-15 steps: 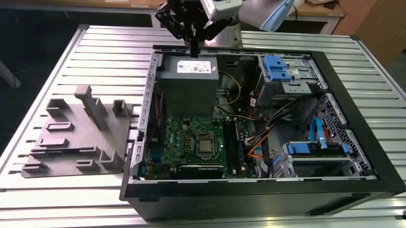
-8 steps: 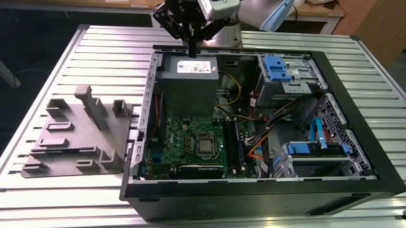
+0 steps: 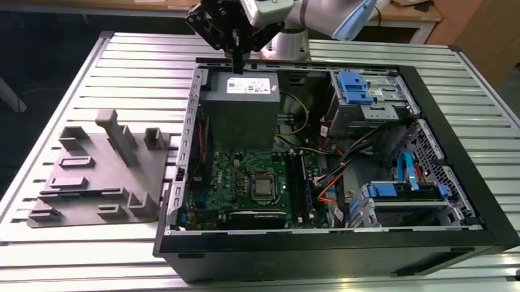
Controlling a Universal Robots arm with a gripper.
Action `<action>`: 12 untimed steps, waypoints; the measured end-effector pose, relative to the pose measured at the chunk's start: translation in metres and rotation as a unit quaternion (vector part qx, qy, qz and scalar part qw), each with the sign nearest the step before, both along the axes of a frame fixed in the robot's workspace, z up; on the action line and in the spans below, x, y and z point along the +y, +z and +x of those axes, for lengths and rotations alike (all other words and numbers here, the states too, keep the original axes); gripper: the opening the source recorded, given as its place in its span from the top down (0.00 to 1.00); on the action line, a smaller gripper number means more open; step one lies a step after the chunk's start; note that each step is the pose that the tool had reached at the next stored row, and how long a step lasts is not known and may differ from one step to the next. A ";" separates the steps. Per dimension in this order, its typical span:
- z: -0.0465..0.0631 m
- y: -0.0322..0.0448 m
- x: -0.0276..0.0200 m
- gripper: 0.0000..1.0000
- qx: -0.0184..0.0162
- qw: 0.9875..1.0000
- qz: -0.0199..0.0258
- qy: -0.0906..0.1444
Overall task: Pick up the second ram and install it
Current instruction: 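Reach for the second ram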
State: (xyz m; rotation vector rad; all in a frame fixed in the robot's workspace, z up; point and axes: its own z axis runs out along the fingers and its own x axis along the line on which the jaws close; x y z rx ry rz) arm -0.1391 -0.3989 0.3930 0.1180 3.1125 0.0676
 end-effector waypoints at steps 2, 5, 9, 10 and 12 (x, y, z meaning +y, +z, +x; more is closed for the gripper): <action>-0.005 0.0000 0.0000 0.93 0.000 1.000 0.000 0.000; -0.011 -0.0002 0.0000 0.93 0.000 1.000 0.000 0.000; -0.018 -0.0003 0.0000 0.93 0.000 1.000 0.000 0.000; -0.019 -0.0003 0.0000 0.93 0.000 1.000 0.000 0.000; -0.022 -0.0004 0.0000 0.93 0.000 1.000 0.000 0.000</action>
